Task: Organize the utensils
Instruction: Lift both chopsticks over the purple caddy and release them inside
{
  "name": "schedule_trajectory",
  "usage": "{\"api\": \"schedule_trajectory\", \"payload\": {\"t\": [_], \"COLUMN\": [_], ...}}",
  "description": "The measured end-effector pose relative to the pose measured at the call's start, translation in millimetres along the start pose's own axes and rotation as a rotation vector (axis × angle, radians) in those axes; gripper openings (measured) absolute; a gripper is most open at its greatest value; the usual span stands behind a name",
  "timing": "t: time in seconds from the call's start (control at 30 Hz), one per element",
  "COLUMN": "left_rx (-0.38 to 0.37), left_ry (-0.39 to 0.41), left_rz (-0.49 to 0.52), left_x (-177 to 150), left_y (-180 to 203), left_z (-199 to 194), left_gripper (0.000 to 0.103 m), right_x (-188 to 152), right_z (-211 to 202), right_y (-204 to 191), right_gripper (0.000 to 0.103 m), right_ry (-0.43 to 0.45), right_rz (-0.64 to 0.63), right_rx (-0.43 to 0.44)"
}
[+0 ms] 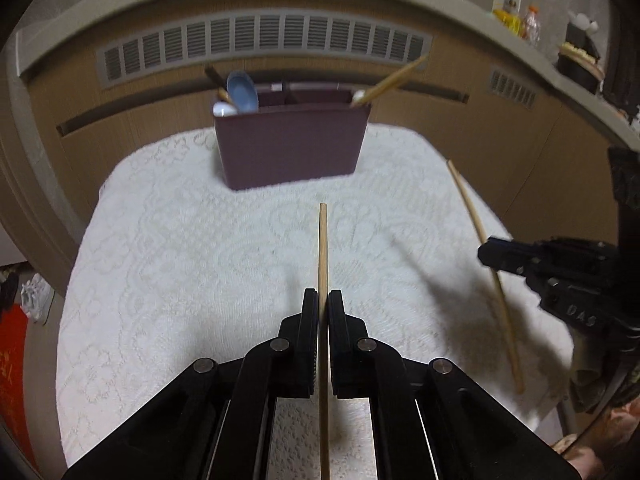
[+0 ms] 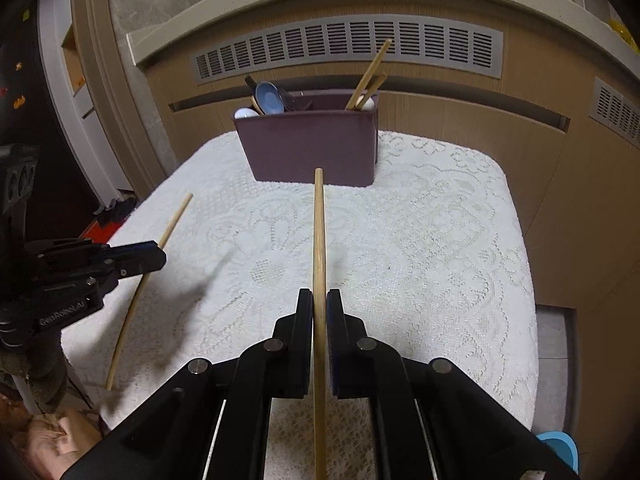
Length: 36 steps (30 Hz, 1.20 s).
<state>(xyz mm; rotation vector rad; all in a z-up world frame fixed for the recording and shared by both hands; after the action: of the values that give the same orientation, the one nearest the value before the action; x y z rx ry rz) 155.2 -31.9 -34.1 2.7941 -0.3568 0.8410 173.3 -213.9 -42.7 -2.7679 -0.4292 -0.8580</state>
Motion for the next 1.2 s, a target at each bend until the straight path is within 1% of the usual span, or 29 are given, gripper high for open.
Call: {"api": "schedule_trajectory", "payload": {"t": [0.13,0.17,0.3,0.37,0.43,0.47,0.53,0.63,0.67,0.77,0.93,1.07,1.2], "left_rx": [-0.040,-0.044,-0.041,-0.026,-0.012,-0.005,0.013,0.031,0.034,0.051,0.058,0.044,0.010], "left_ry": [0.107,0.132,0.250,0.303,0.360,0.396,0.450,0.515,0.529,0.576,0.618,0.609,0.584], "left_rz": [0.022,0.027,0.054,0.070,0.084,0.090,0.095,0.095,0.096,0.104,0.106,0.086,0.058], "left_x": [15,18,38,50,66,78,102,137,145,175,211,236,254], "left_y": [8,10,17,20,23,24,24,22,20,14,2,-11,-27], "left_z": [-38,-47,-85,-101,-115,-124,-137,-152,-155,-162,-159,-144,-124], "left_gripper": [0.005,0.005,0.005,0.005,0.005,0.005,0.005,0.005,0.005,0.005,0.005,0.005,0.005], "right_x": [7,8,23,38,58,65,92,127,143,175,212,233,248], "right_z": [-24,-29,-64,-90,-112,-120,-144,-169,-178,-189,-187,-169,-145], "right_y": [-7,-9,-19,-25,-31,-32,-37,-43,-45,-49,-51,-49,-45], "right_gripper": [0.007,0.007,0.007,0.007,0.007,0.007,0.007,0.007,0.007,0.007,0.007,0.007,0.007], "right_ry": [0.054,0.064,0.159,0.236,0.304,0.326,0.399,0.479,0.508,0.556,0.594,0.584,0.557], "right_rz": [0.001,0.002,-0.008,-0.022,-0.042,-0.051,-0.075,-0.103,-0.115,-0.129,-0.143,-0.136,-0.128], "right_rx": [0.011,0.012,0.012,0.003,-0.027,-0.038,-0.080,-0.123,-0.140,-0.165,-0.190,-0.180,-0.173]}}
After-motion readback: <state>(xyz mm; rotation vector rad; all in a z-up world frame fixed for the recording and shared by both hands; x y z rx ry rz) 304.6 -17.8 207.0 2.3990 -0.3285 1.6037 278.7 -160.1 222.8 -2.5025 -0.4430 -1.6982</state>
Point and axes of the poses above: each gripper's, at about its wrist camera, not at the fingertips, and z roughly the way its jaws point, y to its right, x to its top, the point moved 2 cm from there along z, roughly the way its jaws point, and after that the axes turned 9 degrees about -y, right-handed, at the moved point
